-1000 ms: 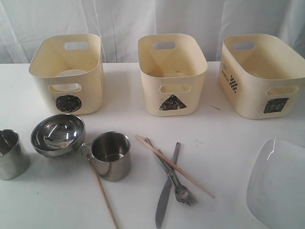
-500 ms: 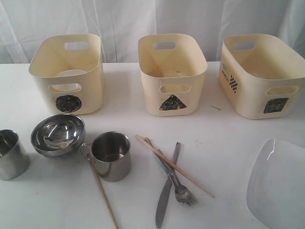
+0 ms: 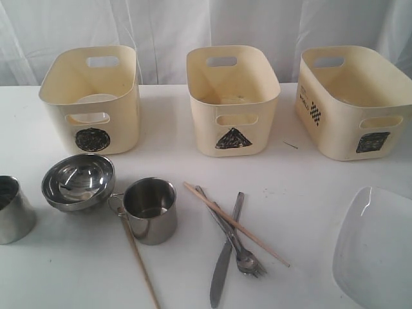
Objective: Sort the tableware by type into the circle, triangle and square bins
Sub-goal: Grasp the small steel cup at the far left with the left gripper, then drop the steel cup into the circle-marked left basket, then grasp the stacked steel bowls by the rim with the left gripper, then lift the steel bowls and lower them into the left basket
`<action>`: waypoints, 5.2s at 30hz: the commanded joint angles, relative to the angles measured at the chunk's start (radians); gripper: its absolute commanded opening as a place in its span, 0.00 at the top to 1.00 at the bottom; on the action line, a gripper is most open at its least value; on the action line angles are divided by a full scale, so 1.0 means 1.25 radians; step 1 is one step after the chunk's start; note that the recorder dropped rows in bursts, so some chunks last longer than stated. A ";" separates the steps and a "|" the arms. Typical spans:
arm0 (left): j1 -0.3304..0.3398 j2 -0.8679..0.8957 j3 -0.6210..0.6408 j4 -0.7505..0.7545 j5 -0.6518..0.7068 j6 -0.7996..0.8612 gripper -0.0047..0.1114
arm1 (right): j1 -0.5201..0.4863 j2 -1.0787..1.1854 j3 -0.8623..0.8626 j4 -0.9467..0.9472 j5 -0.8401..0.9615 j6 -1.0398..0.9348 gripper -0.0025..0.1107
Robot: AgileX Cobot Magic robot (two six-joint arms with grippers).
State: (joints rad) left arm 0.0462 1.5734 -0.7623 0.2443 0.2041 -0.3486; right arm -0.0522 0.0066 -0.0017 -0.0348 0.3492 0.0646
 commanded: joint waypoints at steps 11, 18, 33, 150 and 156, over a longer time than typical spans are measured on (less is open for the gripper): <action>0.001 -0.214 -0.006 0.005 0.055 -0.014 0.96 | 0.001 -0.005 0.001 -0.002 0.000 0.000 0.98; 0.001 -0.404 -0.080 0.002 -0.202 -0.015 0.96 | 0.001 -0.005 0.001 -0.002 0.000 0.000 0.98; 0.000 -0.107 -0.162 0.028 -0.852 -0.015 0.96 | 0.001 -0.005 0.001 -0.002 0.000 0.000 0.98; -0.134 0.277 -0.565 -0.129 -0.499 0.360 0.65 | 0.001 -0.005 0.001 -0.002 0.000 0.000 0.98; -0.134 0.270 -0.565 -0.129 -0.498 0.253 0.32 | 0.001 -0.005 0.001 -0.002 0.000 0.000 0.98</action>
State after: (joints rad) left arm -0.1269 1.9234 -1.4627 0.0935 -0.4267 0.0444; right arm -0.0522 0.0066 -0.0017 -0.0348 0.3492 0.0646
